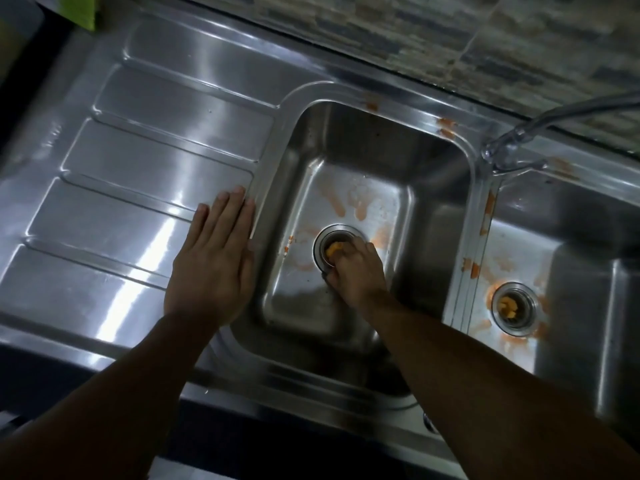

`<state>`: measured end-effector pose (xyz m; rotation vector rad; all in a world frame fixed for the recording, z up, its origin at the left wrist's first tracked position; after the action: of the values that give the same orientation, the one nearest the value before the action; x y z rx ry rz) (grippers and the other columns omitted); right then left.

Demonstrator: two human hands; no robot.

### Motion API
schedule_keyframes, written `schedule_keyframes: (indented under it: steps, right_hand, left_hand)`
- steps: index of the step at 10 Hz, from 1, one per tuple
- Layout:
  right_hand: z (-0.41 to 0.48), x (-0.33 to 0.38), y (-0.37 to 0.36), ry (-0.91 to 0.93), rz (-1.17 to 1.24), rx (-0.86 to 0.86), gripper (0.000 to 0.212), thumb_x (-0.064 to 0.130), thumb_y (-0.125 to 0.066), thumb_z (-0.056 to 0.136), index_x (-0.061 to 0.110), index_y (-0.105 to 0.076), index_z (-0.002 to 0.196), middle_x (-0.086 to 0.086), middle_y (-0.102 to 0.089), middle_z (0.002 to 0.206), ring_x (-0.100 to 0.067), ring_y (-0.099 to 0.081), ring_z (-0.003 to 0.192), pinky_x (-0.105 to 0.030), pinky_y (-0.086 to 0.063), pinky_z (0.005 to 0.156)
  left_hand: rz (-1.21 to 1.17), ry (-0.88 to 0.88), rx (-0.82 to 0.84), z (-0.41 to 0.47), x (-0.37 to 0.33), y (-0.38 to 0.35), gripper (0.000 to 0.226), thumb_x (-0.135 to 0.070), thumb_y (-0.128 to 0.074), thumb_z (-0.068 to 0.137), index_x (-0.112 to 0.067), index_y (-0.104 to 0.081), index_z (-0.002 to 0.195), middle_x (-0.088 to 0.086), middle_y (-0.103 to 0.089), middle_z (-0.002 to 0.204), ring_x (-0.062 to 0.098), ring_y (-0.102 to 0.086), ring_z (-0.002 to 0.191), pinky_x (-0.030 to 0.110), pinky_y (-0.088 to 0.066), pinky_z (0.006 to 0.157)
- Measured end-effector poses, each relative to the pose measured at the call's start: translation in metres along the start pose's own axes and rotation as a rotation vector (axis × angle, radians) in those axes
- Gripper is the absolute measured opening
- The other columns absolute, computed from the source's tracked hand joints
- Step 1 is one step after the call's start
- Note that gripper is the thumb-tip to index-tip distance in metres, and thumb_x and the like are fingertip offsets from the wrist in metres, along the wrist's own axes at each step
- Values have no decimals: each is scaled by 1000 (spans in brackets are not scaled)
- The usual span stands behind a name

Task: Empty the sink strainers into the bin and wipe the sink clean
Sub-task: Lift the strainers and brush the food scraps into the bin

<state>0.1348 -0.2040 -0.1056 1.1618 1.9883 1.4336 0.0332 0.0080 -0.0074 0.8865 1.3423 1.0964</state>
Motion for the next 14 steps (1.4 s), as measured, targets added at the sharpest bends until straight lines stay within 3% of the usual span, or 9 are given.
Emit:
schedule_keyframes:
  steps: [4, 5, 6, 7, 8, 9, 11, 12, 14]
  right_hand:
    - [-18, 1, 13, -11, 151, -91, 41, 29, -56, 94, 22, -60, 134, 1, -54, 140, -21, -44, 131, -29, -36, 107]
    - [-31, 2, 25, 31, 107, -154, 30, 11, -60, 90, 12, -69, 118, -9, -63, 123, -29, -55, 117, -39, -43, 98]
    - [-50, 2, 41, 46, 131, -219, 31, 12, -61, 91, 13, -69, 121, -8, -65, 123, -30, -56, 116, -38, -45, 97]
    - [-74, -2, 63, 53, 224, -336, 18, 14, -70, 87, 13, -75, 104, -7, -69, 108, -28, -61, 103, -29, -49, 86]
    - [-95, -13, 85, 24, 343, -414, 12, 5, -75, 80, 7, -75, 92, -13, -65, 99, -29, -61, 92, -35, -54, 77]
    - [-116, -29, 106, 68, 344, -471, 11, 7, -73, 83, 9, -76, 93, -11, -65, 100, -27, -58, 96, -40, -52, 81]
    - [-160, -80, 126, 11, 377, -555, 19, 19, -59, 96, 16, -77, 102, -5, -66, 107, -18, -54, 103, -28, -43, 91]
    - [-187, -113, 128, -11, 349, -597, 16, 16, -62, 93, 16, -77, 100, -6, -66, 101, -18, -53, 97, -24, -40, 87]
    - [-233, -180, 106, -26, 155, -747, 7, 16, -74, 85, 12, -77, 80, -9, -60, 74, -29, -56, 69, -39, -48, 62]
  left_hand:
    - [-33, 5, 8, 1, -1, 2, 58, -31, -28, 104, -8, -30, 156, 11, -23, 166, 23, -14, 157, 51, -19, 126]
    - [-39, 16, 4, 1, -1, 3, 57, -31, -29, 104, -8, -31, 156, 11, -24, 166, 22, -15, 157, 49, -19, 127]
    - [-45, 14, 28, 1, -6, 6, 57, -31, -27, 104, -7, -30, 156, 12, -23, 166, 23, -15, 156, 48, -18, 127]
    - [-34, 47, 57, 1, -9, 13, 58, -29, -27, 103, -4, -32, 154, 15, -25, 164, 27, -18, 155, 48, -18, 127]
    - [-40, 95, 110, 5, -17, 17, 61, -28, -26, 100, -1, -31, 154, 18, -24, 164, 33, -18, 155, 48, -17, 127]
    - [-53, 156, 157, 7, -34, 21, 65, -33, -20, 99, -2, -28, 155, 20, -24, 164, 36, -18, 154, 47, -12, 127]
    - [-161, 108, 180, 7, -137, 9, 57, -21, -29, 103, -2, -25, 156, 16, -18, 166, 29, -9, 157, 36, 2, 127]
    - [-203, 121, 171, 9, -192, -1, 57, -24, -26, 104, -4, -22, 157, 14, -15, 167, 25, -8, 157, 24, 12, 121]
    - [-259, -15, 251, 21, -275, -30, 56, -29, -25, 108, -11, -12, 160, 8, -5, 170, 19, 3, 157, 31, 7, 125]
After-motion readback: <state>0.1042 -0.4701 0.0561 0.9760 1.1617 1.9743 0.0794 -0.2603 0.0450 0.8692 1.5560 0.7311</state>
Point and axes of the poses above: each hand's wrist, its own z-axis towards the middle knuckle, its own y-axis out of the back of the hand, x = y × z, the point moved 3 cm from there along z, towards the middle knuckle
